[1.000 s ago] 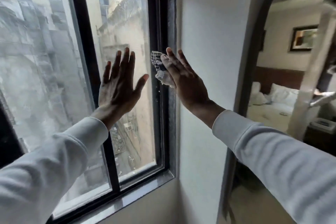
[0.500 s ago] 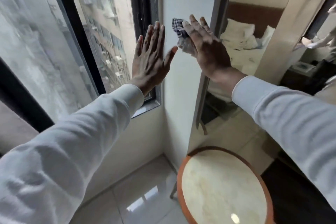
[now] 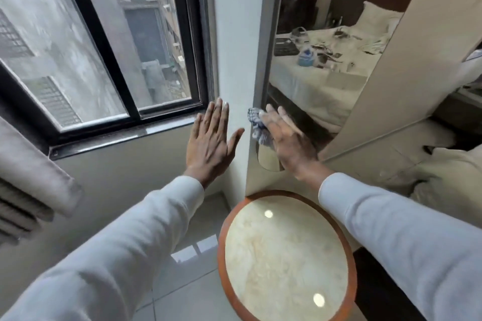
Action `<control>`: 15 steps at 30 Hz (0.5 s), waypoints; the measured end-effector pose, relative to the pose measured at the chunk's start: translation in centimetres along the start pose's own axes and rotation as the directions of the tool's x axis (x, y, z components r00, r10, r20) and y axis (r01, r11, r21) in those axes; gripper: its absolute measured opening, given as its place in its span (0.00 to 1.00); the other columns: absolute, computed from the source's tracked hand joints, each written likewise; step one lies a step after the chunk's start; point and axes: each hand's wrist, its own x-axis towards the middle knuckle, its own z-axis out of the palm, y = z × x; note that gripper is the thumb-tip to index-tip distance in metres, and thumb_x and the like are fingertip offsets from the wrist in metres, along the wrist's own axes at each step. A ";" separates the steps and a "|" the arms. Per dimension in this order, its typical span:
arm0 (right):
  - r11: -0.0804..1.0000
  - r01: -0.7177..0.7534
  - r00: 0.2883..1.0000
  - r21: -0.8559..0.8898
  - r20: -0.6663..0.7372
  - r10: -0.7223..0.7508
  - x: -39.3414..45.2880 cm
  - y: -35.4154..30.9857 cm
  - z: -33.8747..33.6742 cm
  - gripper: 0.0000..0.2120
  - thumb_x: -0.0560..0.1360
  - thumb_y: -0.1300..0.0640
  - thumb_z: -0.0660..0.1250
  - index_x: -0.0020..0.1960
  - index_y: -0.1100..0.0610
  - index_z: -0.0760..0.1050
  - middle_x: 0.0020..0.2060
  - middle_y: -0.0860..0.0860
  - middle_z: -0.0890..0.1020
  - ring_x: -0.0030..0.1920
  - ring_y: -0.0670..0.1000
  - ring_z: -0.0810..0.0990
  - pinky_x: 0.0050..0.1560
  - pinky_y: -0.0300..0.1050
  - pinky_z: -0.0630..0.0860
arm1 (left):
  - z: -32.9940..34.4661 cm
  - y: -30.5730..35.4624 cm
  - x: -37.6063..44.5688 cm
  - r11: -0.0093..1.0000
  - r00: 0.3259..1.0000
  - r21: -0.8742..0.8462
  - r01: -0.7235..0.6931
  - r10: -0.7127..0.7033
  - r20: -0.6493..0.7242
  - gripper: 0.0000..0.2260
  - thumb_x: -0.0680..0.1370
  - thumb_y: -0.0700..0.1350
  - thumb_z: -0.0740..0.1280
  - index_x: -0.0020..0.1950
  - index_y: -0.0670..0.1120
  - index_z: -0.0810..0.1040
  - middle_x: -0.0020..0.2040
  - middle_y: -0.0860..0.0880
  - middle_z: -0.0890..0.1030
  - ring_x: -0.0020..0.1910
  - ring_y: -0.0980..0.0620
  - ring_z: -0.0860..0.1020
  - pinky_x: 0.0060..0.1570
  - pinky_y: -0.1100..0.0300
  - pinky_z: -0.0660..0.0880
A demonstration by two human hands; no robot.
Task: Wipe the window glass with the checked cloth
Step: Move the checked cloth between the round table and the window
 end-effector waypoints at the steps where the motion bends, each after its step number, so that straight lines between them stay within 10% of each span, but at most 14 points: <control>1: 1.000 0.005 0.999 0.010 0.040 -0.005 -1.1 1.1 2.0 0.31 0.86 0.68 0.63 0.87 0.53 0.64 0.87 0.52 0.63 0.87 0.60 0.59 0.83 0.58 0.68 | 2.2 0.2 -0.7 1.000 1.000 0.005 0.019 -0.019 0.023 0.37 0.89 0.67 0.42 0.93 0.49 0.44 0.93 0.51 0.41 0.92 0.51 0.40 0.91 0.49 0.39; 15: 1.000 -0.027 0.870 0.014 0.492 0.017 -14.7 15.6 32.1 0.36 0.86 0.72 0.55 0.89 0.49 0.53 0.90 0.46 0.49 0.89 0.51 0.48 0.83 0.44 0.64 | 35.5 0.9 -9.8 0.995 0.959 0.070 0.066 -0.083 0.270 0.39 0.85 0.68 0.35 0.92 0.50 0.37 0.91 0.53 0.34 0.91 0.53 0.36 0.89 0.52 0.36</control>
